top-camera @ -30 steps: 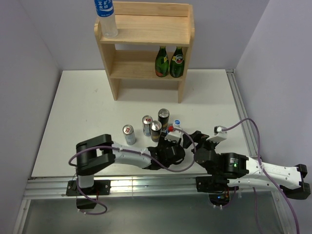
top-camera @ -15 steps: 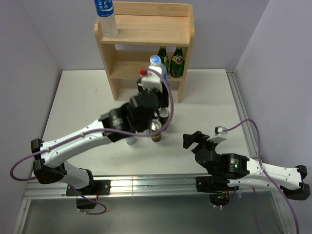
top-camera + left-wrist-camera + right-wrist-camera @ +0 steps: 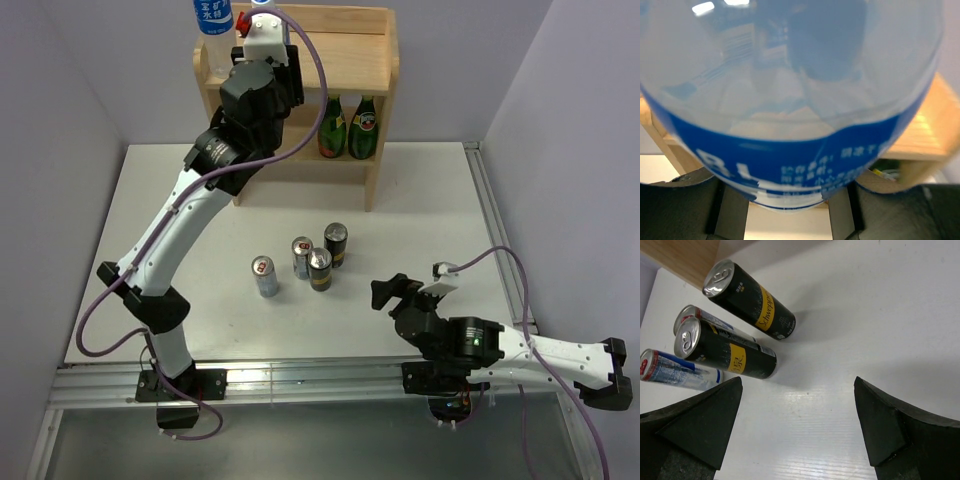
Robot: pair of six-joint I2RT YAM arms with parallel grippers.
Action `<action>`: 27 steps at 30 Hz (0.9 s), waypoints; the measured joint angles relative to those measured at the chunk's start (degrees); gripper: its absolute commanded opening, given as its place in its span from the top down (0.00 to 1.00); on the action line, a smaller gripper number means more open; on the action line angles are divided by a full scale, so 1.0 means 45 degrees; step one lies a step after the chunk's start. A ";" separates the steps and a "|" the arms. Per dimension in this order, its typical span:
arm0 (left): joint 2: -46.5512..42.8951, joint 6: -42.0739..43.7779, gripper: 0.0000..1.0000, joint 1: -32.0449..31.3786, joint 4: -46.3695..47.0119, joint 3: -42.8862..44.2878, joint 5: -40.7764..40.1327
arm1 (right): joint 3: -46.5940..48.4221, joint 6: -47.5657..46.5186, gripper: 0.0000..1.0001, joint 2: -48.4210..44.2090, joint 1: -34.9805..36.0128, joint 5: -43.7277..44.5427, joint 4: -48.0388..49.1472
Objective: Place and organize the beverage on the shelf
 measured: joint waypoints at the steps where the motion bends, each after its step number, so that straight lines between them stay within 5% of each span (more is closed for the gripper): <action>1: 0.0058 0.0039 1.00 0.0267 0.0068 -0.0107 0.0126 | -0.0083 -0.0015 0.00 0.0000 0.0000 -0.0053 0.0053; 9: 0.0631 0.0447 1.00 0.1588 0.0874 -0.0631 0.0680 | -0.0437 -0.0151 0.00 0.0010 0.0000 -0.0432 0.0573; 27: 0.2011 0.1467 1.00 0.2025 0.3303 0.0136 0.0525 | -0.0607 -0.0471 0.00 0.0005 0.0000 -0.0568 0.1112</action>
